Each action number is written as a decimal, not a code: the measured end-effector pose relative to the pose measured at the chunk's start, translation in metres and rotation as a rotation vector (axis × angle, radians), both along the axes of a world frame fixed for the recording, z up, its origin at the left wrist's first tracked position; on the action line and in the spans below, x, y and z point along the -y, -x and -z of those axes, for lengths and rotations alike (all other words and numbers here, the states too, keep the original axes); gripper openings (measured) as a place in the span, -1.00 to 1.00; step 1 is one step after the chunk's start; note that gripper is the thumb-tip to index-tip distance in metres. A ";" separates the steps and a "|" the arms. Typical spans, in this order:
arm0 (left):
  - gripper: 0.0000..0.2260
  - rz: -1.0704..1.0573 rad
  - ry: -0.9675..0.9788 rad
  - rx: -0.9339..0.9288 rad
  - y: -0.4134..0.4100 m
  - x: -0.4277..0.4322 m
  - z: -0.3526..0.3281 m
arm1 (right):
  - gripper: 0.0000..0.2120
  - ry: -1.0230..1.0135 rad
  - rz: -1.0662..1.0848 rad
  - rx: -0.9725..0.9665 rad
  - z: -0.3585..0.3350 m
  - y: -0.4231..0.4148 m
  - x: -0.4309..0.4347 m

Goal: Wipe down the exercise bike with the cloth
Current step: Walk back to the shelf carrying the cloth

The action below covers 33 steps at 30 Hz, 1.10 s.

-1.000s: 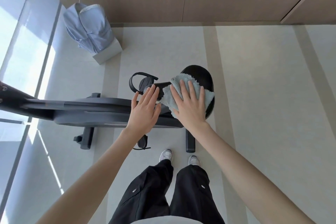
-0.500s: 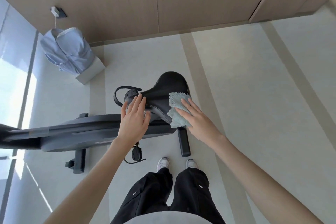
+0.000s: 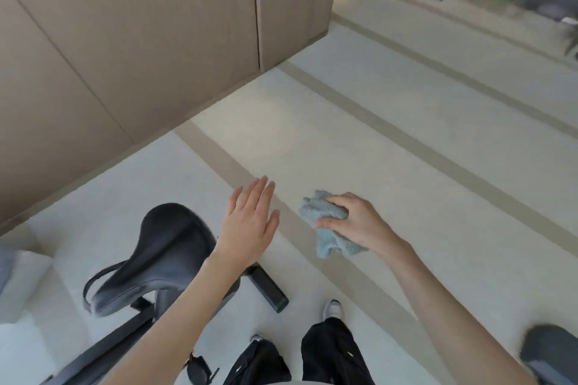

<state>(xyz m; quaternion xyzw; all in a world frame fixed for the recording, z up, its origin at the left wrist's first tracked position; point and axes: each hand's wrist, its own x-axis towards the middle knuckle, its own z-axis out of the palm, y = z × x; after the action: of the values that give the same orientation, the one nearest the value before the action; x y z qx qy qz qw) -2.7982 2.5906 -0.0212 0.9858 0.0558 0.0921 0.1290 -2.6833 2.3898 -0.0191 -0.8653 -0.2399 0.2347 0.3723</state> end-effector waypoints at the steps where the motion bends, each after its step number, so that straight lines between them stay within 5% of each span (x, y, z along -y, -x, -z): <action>1: -0.58 0.046 0.000 0.017 -0.015 0.012 -0.007 | -0.72 -0.010 0.064 0.036 -0.007 -0.005 0.017; 12: -0.52 0.468 0.005 0.180 -0.151 0.193 -0.060 | -0.69 0.048 0.615 0.532 -0.074 -0.034 0.204; 22: -0.52 0.669 -0.009 0.291 -0.242 0.359 -0.077 | -0.71 0.177 0.884 0.868 -0.095 -0.072 0.345; 33: -0.55 0.781 0.008 0.281 -0.315 0.470 -0.078 | -0.67 0.188 1.050 0.921 -0.094 -0.124 0.444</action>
<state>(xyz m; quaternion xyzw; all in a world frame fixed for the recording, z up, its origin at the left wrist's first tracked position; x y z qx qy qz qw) -2.4831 2.1202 0.0571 0.9102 -0.3403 0.1695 0.1643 -2.5591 1.9455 0.0744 -0.9065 0.0974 -0.3465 0.2206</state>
